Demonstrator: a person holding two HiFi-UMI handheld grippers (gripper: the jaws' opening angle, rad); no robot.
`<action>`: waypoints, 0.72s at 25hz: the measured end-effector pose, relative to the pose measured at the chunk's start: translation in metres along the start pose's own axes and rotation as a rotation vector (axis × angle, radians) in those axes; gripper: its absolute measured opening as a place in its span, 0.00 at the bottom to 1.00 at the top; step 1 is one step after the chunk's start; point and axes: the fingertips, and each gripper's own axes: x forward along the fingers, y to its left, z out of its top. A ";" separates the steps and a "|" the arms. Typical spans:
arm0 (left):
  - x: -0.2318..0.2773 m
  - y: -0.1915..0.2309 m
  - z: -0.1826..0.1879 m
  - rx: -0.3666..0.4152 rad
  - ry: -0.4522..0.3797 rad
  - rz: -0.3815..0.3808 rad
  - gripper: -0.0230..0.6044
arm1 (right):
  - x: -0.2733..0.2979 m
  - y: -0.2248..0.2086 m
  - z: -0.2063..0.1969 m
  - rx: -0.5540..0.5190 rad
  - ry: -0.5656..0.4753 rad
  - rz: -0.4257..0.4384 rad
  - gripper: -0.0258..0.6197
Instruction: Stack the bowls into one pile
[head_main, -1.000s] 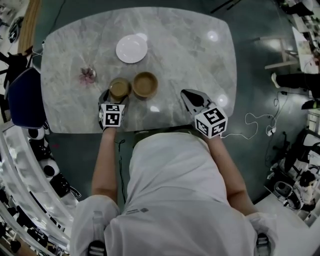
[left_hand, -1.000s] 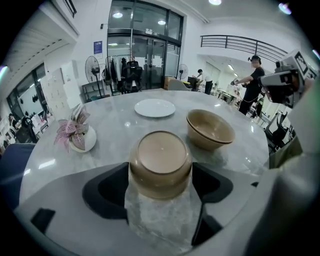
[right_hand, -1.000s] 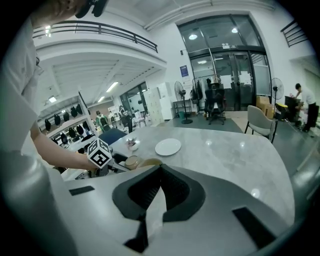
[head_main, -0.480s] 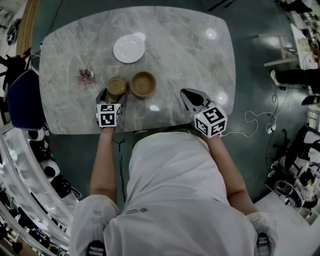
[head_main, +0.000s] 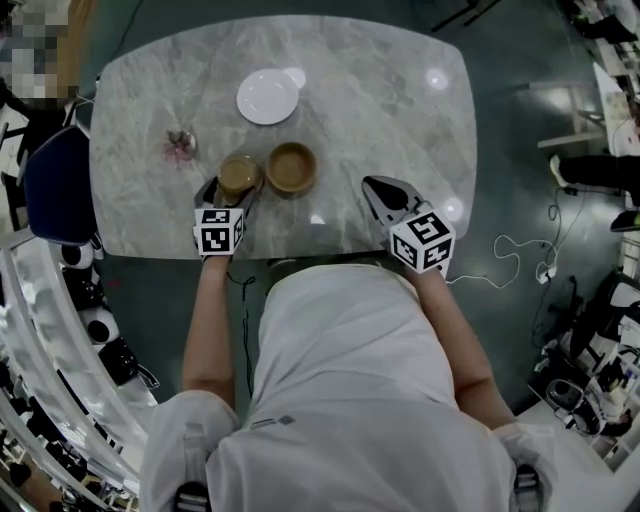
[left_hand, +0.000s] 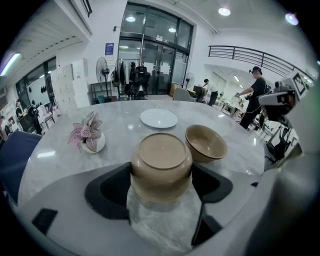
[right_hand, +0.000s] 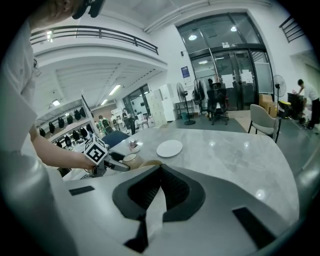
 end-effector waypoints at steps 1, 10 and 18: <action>-0.003 0.000 0.001 0.001 -0.009 0.005 0.65 | 0.000 0.001 0.000 0.000 -0.002 0.005 0.05; -0.027 -0.001 0.014 -0.034 -0.050 0.042 0.65 | 0.001 -0.001 0.004 -0.002 -0.020 0.045 0.05; -0.029 -0.027 0.036 -0.002 -0.063 -0.004 0.65 | -0.001 -0.009 0.005 0.008 -0.039 0.053 0.05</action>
